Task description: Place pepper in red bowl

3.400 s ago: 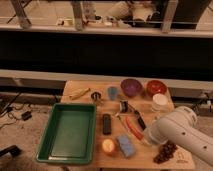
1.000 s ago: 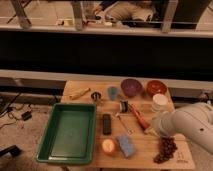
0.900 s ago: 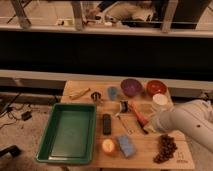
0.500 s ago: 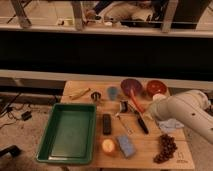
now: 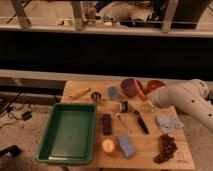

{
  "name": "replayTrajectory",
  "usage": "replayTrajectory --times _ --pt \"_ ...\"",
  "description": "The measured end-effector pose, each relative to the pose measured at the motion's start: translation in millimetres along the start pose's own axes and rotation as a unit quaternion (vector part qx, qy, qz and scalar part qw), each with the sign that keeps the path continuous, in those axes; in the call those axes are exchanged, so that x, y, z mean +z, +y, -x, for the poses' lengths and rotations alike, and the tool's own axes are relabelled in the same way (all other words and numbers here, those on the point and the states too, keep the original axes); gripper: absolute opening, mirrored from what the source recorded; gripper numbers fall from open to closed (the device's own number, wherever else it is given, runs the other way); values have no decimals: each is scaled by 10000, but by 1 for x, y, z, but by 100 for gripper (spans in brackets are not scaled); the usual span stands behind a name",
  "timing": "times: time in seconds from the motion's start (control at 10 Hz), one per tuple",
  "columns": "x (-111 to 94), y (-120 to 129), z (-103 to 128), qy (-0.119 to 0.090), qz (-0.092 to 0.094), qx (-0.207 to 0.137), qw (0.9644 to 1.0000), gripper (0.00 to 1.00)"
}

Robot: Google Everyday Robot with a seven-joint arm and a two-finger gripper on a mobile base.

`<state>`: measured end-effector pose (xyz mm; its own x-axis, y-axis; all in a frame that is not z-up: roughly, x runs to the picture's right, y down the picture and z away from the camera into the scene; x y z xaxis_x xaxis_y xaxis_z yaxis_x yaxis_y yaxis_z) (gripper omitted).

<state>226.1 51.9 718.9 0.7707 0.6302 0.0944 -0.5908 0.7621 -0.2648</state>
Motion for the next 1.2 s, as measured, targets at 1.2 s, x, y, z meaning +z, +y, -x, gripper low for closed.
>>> replayTrajectory --times 1.2 --pt "27 -54 18 -84 -418 419 9982 18"
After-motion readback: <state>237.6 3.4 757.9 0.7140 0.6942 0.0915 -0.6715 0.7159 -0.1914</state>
